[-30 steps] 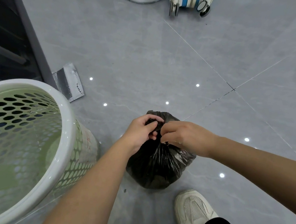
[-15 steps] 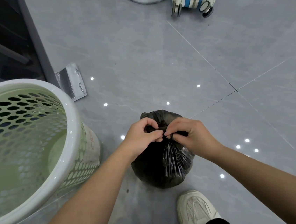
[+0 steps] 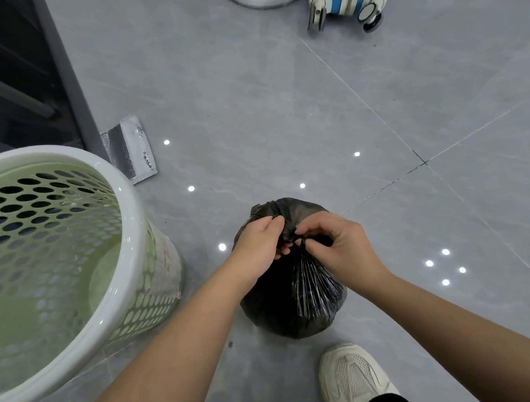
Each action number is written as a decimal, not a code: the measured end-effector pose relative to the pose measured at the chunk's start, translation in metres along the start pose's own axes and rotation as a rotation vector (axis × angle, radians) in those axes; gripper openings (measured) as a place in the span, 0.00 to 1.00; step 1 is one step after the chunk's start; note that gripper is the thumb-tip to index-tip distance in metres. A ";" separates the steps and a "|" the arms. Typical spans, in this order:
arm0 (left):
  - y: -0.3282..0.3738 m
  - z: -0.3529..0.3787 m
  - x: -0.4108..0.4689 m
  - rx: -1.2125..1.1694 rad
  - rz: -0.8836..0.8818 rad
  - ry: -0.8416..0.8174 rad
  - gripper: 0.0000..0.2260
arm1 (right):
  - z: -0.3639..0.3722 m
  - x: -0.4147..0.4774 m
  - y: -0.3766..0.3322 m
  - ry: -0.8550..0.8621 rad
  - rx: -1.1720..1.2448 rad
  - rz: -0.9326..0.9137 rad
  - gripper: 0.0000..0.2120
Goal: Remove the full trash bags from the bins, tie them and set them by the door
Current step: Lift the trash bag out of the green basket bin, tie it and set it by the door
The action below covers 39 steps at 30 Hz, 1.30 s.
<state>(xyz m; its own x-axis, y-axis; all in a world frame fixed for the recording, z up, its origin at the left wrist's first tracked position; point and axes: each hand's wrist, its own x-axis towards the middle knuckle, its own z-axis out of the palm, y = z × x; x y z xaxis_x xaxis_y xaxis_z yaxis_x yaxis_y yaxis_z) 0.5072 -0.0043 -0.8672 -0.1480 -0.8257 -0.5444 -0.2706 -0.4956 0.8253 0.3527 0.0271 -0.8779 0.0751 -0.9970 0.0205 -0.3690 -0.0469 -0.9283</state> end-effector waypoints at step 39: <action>-0.014 -0.005 -0.009 1.200 0.743 0.203 0.04 | -0.007 0.013 -0.010 -0.137 -0.069 0.224 0.08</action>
<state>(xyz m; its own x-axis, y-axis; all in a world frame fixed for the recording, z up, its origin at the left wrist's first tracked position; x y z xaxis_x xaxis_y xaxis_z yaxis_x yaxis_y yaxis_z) 0.5167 0.0090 -0.8730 -0.5012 -0.8628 0.0663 -0.8351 0.5024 0.2243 0.3511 0.0144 -0.8662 0.1074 -0.9654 -0.2378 -0.4520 0.1656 -0.8765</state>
